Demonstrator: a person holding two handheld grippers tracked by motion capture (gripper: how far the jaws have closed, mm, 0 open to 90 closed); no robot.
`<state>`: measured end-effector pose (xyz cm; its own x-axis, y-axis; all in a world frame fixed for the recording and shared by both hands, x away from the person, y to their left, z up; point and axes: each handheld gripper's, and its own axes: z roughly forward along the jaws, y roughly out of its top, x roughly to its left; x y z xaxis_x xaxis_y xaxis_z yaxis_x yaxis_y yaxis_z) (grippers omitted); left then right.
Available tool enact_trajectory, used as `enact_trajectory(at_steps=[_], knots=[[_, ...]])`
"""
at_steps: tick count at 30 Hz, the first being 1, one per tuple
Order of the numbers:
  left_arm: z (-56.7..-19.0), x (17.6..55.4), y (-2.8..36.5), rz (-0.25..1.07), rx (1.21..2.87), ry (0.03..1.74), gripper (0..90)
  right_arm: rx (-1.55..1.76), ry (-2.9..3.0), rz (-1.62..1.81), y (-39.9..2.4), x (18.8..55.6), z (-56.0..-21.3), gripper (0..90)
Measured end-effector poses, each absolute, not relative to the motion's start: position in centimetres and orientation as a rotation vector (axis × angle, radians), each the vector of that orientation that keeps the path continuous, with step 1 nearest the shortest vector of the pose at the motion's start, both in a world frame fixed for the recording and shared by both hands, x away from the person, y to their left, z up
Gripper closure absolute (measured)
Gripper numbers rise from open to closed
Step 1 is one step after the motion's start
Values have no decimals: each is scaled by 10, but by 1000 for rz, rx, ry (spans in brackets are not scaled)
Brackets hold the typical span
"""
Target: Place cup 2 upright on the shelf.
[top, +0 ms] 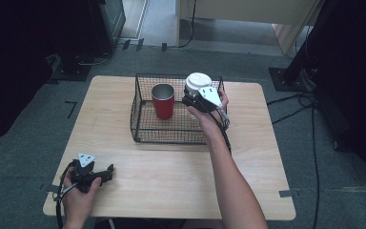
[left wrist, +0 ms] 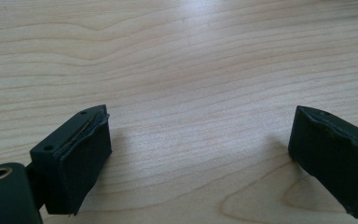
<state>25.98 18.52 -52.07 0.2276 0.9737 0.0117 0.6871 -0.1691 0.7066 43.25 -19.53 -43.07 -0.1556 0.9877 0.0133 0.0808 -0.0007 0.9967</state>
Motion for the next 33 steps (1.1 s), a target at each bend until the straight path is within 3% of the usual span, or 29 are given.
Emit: enact_trajectory(at_steps=[28,33], knots=[[-521,260,185,644,1929,1521,64,1288,1498,1251,-186,444,-449,154],[-521,260,185,644,1929,1521,64,1301,1519,1250,-183,440,-446,109]])
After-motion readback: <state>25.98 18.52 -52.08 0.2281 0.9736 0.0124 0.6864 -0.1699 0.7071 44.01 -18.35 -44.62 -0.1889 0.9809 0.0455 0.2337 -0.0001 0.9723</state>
